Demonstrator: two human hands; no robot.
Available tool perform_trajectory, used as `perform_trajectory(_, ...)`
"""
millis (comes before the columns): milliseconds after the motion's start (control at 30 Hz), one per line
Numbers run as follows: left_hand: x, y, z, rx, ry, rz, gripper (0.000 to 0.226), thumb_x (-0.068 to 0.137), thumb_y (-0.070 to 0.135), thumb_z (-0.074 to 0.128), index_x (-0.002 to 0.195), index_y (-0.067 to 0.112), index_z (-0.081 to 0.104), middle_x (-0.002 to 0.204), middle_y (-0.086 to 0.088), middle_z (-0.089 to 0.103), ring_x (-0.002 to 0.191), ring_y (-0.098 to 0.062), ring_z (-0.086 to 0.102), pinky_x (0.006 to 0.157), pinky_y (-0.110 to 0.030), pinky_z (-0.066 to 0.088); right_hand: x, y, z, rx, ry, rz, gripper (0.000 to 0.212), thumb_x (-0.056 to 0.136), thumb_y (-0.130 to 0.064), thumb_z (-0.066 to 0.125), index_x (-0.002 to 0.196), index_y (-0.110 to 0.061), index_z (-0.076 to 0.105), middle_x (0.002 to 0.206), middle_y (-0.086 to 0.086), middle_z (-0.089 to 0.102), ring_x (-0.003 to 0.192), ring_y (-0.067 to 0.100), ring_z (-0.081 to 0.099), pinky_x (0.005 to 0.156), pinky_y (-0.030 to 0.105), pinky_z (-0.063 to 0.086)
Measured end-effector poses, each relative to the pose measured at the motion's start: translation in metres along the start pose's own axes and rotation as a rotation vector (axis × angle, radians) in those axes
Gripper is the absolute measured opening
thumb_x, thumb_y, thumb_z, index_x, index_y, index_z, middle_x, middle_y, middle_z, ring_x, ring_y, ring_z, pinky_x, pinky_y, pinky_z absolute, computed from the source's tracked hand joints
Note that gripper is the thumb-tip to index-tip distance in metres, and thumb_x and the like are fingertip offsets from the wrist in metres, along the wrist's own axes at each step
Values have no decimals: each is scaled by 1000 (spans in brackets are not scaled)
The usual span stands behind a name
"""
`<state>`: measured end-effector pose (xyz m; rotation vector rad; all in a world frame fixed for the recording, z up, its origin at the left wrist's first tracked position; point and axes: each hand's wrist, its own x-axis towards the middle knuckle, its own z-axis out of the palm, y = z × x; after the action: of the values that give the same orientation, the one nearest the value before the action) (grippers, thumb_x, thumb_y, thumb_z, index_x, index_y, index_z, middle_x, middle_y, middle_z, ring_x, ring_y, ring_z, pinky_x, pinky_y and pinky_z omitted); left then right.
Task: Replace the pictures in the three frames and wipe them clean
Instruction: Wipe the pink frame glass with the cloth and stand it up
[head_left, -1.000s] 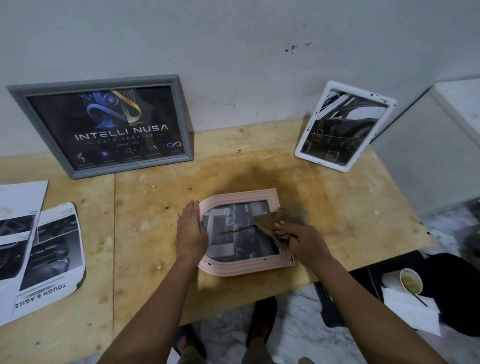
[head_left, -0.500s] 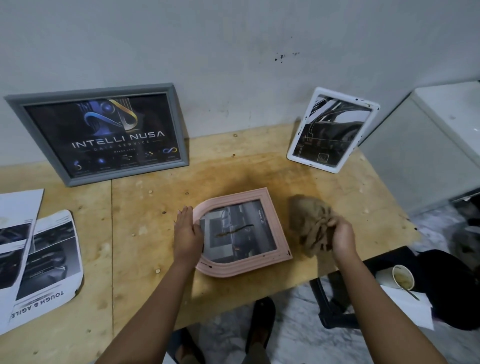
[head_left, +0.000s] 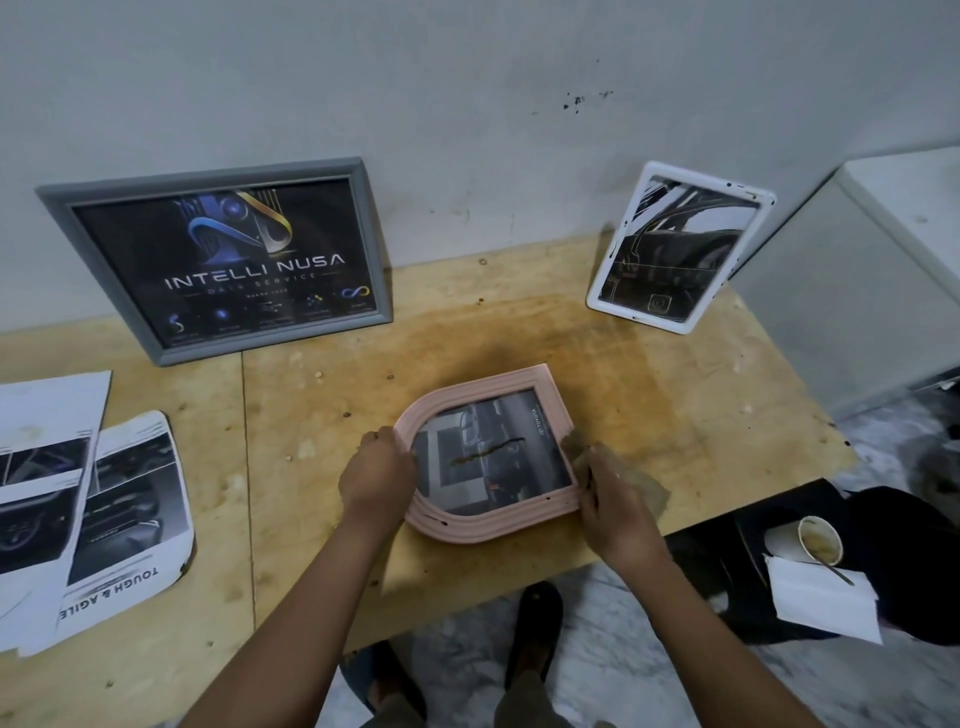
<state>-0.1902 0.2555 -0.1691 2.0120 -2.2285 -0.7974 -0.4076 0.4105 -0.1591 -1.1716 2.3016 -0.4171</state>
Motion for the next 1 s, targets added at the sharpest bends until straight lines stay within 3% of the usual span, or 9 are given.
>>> perform_trajectory(67,-1,5,-2,55,-22,2,26,94,22,44,114,5,47,110,-15,59,96,-34,60,68,-33,43,-3,-2,12,-34,55,1,33,95,-12,40,128,-11,45,115,11,60,103,31,59,81,36,45)
perform_trajectory(167,-2,6,0,48,-46,-5,25,95,19,42,115,4,43,107,-18,61,96,-36,60,66,-33,40,-6,-8,23,-222,-26,26,47,99,-9,32,145,-1,25,153,17,24,141,28,25,115,38,24)
perform_trajectory(200,-3,5,0,28,-51,-10,25,95,18,42,114,3,43,107,-19,61,96,-37,59,67,-34,40,-6,-10,27,-283,6,18,46,98,-7,30,143,3,28,152,20,22,142,29,24,115,40,24)
perform_trajectory(300,-4,2,4,-47,-60,-16,23,95,20,41,110,4,43,105,-20,61,94,-39,58,67,-34,39,-11,-15,41,-365,87,59,49,83,-7,28,119,11,56,129,33,50,118,42,53,94,51,47)
perform_trajectory(500,-4,0,2,-141,-102,-21,25,96,21,40,112,4,42,106,-21,59,95,-39,57,66,-33,38,-28,-31,58,-389,89,114,56,77,-7,23,115,13,58,122,34,55,114,46,55,94,50,44)
perform_trajectory(600,-4,0,1,-158,-114,-27,26,96,23,40,114,5,41,106,-19,58,94,-37,56,65,-33,37,-35,-36,62,-419,141,107,55,79,-6,23,116,15,56,122,34,55,115,45,54,110,40,28)
perform_trajectory(700,-4,0,0,-161,-128,-40,28,95,24,40,116,6,40,107,-18,58,93,-35,56,65,-33,37,-42,-45,71,-481,132,67,55,78,-7,22,117,18,51,118,35,57,113,46,55,111,39,11)
perform_trajectory(833,-2,6,-3,-187,-151,-66,31,94,27,41,118,8,40,107,-16,57,83,-28,51,63,-33,37,-38,-55,74,-421,93,79,54,76,-9,26,111,16,59,116,34,59,108,45,59,95,47,47)
perform_trajectory(1000,1,12,-9,-217,-159,-105,34,94,28,42,122,9,39,108,-15,56,80,-25,47,64,-33,39,-43,-73,84,-286,179,25,52,74,-9,30,107,12,64,113,30,62,104,43,62,75,47,57)
